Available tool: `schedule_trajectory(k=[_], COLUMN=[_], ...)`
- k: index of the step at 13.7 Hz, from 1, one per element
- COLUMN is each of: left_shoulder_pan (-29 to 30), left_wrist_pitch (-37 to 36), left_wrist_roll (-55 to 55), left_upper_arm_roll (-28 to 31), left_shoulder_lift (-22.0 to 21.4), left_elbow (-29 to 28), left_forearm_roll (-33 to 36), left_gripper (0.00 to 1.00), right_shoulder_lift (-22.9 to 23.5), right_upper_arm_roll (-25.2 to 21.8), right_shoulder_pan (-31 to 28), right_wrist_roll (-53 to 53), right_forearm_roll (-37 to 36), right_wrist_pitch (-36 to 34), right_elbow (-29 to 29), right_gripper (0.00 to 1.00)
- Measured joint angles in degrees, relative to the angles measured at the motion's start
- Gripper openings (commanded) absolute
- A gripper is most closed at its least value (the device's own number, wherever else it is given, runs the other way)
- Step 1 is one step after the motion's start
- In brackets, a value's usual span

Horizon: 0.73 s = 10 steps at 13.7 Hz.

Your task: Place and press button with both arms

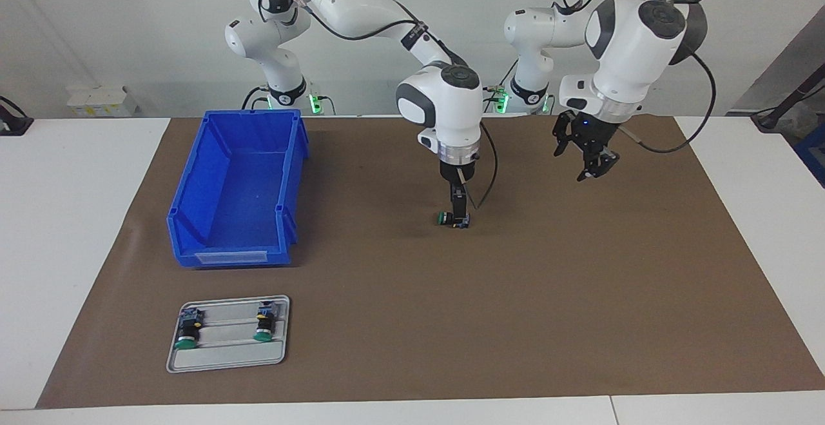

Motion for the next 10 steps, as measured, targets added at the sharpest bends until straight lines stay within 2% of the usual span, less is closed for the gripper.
schedule_trajectory(k=[3, 4, 5, 8, 10], left_shoulder_pan=[-4.3, -5.2, -5.8, -8.0, -10.5], left_wrist_pitch=[7.5, 8.3, 8.8, 11.7, 13.6], left_wrist_roll=[-0.2, -0.2, -0.2, -0.1, -0.2], left_upper_arm_roll=[0.0, 0.0, 0.0, 0.0, 0.0], left_shoulder_lift=[1.8, 2.4, 2.7, 4.4, 6.7], left_elbow=[-3.6, -3.7, -3.7, -3.8, -3.8], left_forearm_roll=[0.0, 0.0, 0.0, 0.0, 0.0], left_gripper=[0.78, 0.85, 0.87, 0.85, 0.85], right_shoulder_lift=[-5.6, -7.0, -8.3, -13.4, -16.9], right_upper_arm_roll=[0.0, 0.0, -0.1, -0.1, -0.1], right_shoulder_pan=[-4.6, -6.1, -7.7, -13.1, -16.5], right_wrist_roll=[-11.3, -15.1, -18.9, -31.4, -41.4], right_forearm_roll=[0.4, 0.4, 0.5, 0.8, 1.5], right_wrist_pitch=[-3.5, -4.4, -4.9, -6.3, -9.9], right_elbow=[-4.5, -5.1, -5.5, -7.8, -9.1], right_gripper=[0.98, 0.98, 0.98, 0.98, 0.98])
